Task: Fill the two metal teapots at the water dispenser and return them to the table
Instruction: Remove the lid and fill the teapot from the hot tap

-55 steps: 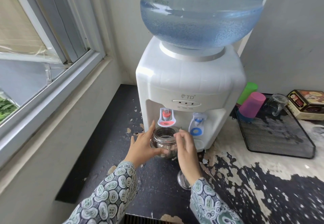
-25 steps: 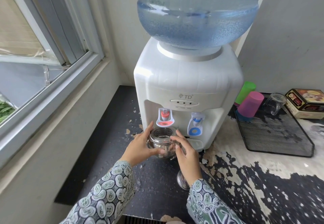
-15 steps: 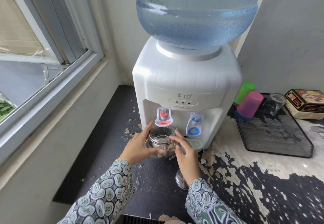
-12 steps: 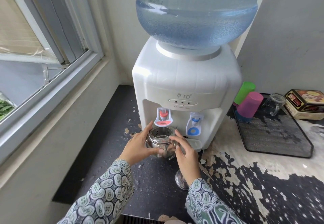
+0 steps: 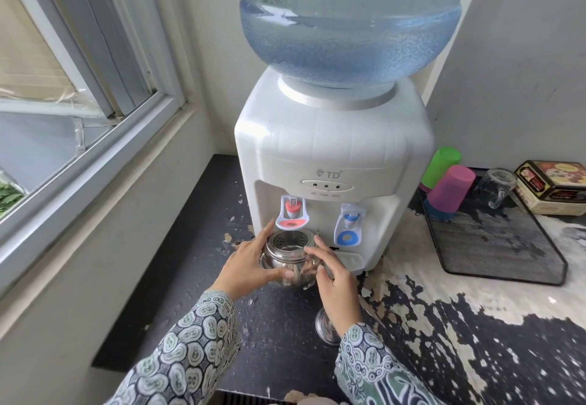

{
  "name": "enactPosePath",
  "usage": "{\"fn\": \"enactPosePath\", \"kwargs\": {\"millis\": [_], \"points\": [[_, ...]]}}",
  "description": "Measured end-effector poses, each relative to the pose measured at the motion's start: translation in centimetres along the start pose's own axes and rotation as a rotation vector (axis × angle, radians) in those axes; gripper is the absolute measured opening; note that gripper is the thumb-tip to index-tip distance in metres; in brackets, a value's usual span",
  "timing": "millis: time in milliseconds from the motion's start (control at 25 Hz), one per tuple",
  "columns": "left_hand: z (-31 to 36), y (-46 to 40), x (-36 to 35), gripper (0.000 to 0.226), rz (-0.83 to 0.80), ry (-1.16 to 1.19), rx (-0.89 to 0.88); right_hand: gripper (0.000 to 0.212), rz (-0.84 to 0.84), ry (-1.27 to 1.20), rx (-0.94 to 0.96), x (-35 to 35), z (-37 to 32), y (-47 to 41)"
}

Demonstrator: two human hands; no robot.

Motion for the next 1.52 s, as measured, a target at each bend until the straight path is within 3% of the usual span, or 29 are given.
{"fn": "enactPosePath", "kwargs": {"millis": [1280, 1520], "points": [[1.1, 0.7, 0.5, 0.101, 0.013, -0.236, -0.032, 0.061, 0.035, 0.009, -0.007, -0.4, -0.5, 0.7], [1.1, 0.5, 0.4, 0.102, -0.006, -0.240, -0.035, 0.029, 0.032, 0.081, -0.022, 0.2, -1.9, -0.3]]}}
Point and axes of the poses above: each hand's wrist, its own y-axis away from the middle knuckle, its own x-axis out of the back of the hand, z = x × y, the point moved 1 cm from there along -y, towards the middle knuckle, and after that the axes turned 7 degrees about z, right-handed, at the moved point
